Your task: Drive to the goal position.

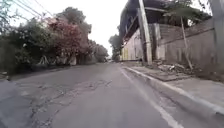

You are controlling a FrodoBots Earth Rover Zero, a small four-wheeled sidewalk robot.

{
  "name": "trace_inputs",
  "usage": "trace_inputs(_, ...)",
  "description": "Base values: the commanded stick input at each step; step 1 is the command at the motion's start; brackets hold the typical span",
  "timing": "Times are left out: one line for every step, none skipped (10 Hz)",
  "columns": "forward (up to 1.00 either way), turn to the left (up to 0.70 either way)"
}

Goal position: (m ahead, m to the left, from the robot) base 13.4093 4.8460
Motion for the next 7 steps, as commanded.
trace_inputs(1.00, -0.15)
trace_inputs(1.00, 0.00)
trace_inputs(1.00, 0.00)
trace_inputs(1.00, 0.00)
trace_inputs(1.00, 0.00)
trace_inputs(1.00, 0.00)
trace_inputs(1.00, 0.00)
